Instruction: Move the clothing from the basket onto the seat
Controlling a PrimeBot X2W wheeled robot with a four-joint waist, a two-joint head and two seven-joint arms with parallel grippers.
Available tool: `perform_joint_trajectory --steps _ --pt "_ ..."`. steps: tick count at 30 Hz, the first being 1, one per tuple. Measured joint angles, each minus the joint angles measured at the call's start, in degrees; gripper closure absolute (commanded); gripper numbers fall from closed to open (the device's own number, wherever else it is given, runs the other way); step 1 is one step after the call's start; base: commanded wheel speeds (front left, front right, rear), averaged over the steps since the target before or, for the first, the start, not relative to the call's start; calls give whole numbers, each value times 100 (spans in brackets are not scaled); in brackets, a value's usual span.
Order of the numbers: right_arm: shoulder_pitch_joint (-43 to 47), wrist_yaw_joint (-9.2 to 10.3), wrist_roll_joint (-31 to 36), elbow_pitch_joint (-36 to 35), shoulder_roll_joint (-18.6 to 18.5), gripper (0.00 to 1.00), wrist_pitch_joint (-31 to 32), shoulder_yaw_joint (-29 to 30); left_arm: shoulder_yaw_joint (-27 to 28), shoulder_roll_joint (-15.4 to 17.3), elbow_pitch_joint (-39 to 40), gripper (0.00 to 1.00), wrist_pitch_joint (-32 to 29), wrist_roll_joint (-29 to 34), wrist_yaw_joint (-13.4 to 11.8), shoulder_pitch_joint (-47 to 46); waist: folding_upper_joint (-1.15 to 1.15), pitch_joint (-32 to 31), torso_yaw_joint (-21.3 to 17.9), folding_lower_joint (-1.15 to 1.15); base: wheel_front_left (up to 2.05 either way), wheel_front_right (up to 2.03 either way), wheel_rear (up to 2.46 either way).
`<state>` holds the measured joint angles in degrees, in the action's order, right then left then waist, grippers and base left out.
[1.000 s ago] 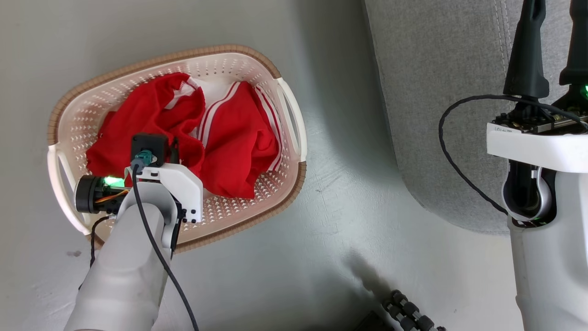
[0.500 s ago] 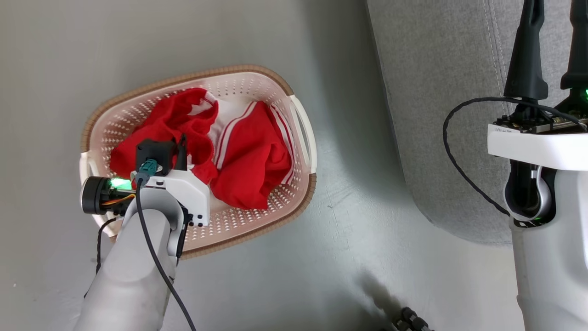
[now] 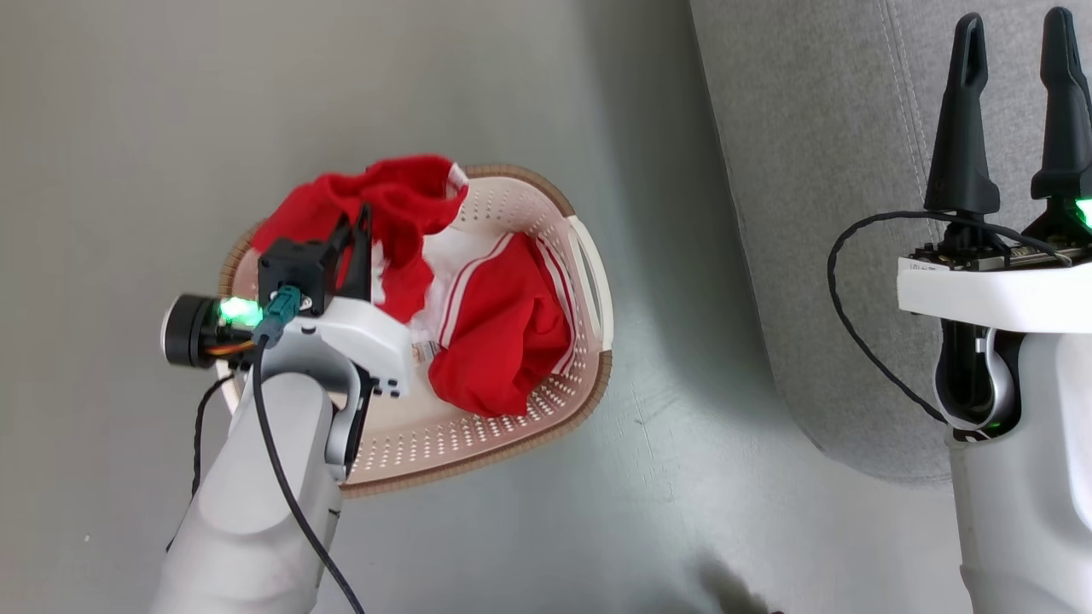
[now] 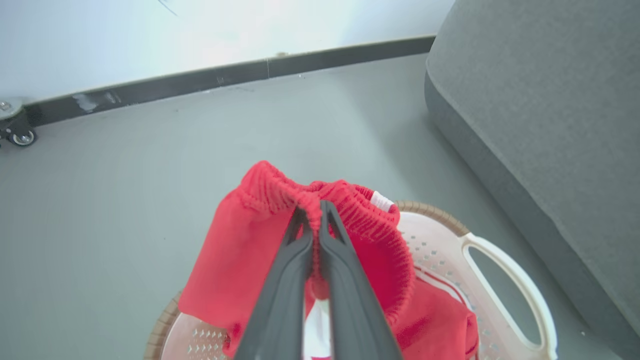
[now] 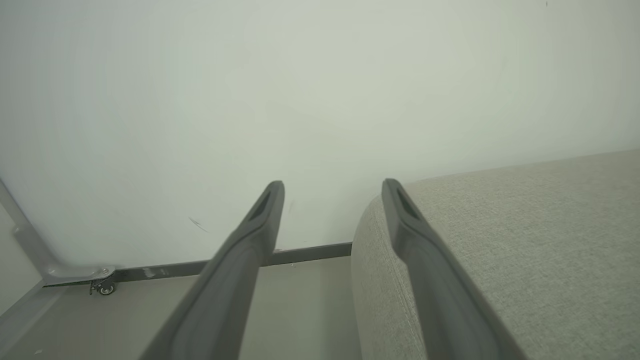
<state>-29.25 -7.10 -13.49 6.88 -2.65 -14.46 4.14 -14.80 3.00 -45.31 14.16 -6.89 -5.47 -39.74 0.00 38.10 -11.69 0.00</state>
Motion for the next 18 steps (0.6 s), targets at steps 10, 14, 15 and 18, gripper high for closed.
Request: perform_joint_trajectory --steps 10,14,15,18 --pt "206 0 309 155 -4 0 -1 -38 22 -18 1296 100 14 2 -9 303 0 -442 208 0 0 0 0" --pt "235 0 355 223 -13 0 0 -67 40 -19 1639 100 31 2 -10 486 0 -634 287 0 0 0 0" --pt "241 0 369 233 -16 0 0 -74 41 -19 1724 100 31 2 -12 542 0 -685 307 0 0 0 0" --pt "277 0 392 275 -26 0 0 -113 45 -20 1935 100 32 1 -25 707 0 -837 365 0 0 0 0"
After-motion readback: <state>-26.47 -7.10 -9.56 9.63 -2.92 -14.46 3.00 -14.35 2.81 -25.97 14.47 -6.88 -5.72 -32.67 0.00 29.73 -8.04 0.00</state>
